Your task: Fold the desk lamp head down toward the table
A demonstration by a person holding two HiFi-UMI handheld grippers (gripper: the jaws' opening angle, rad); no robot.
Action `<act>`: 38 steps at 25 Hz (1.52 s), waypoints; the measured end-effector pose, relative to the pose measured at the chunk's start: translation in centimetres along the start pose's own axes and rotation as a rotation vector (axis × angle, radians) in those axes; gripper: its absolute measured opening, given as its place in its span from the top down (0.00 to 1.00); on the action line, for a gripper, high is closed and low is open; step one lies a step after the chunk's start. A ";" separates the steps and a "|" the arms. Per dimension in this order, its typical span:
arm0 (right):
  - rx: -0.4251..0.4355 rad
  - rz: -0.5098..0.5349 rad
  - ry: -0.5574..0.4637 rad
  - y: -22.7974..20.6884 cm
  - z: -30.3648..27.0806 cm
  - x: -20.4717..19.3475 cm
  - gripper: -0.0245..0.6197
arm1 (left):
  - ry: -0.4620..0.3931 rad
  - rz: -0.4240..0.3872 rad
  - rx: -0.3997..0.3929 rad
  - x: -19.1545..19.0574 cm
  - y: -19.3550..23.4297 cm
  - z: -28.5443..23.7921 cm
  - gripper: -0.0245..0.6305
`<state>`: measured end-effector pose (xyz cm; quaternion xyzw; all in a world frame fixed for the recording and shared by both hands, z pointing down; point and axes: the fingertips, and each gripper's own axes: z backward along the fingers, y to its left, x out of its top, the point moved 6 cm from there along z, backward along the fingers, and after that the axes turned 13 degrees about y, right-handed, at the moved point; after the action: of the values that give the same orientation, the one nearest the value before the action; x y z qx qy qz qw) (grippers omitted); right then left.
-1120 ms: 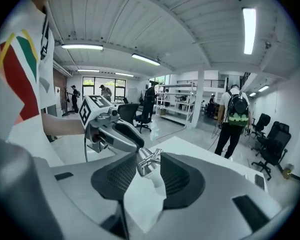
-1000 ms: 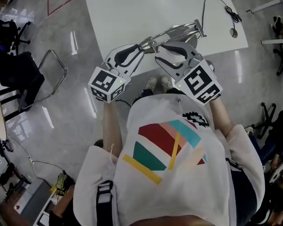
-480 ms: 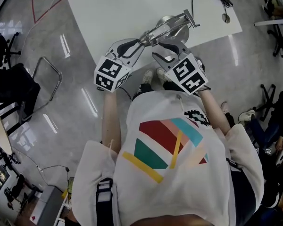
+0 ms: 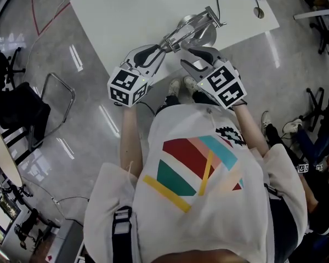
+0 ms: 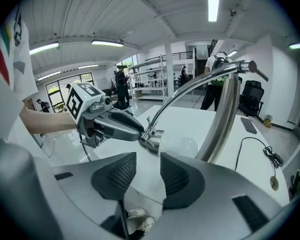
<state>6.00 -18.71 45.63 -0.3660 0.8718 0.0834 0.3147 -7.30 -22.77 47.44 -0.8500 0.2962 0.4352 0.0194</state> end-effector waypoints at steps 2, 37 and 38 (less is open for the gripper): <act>0.000 -0.002 -0.027 0.1 0.3 0.9 0.72 | 0.004 -0.030 0.035 0.0 0.2 0.5 0.75; -0.343 -0.186 -0.784 -3.3 22.1 8.0 0.72 | -0.679 -0.154 0.208 20.0 -9.7 15.0 0.89; -0.352 -0.193 -0.770 -3.3 21.9 8.0 0.72 | -0.678 -0.152 0.208 19.9 -9.7 15.2 0.89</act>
<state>14.71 -17.53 23.76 -0.4359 0.6252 0.3315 0.5561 -4.47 -20.07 20.85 -0.6706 0.2515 0.6570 0.2351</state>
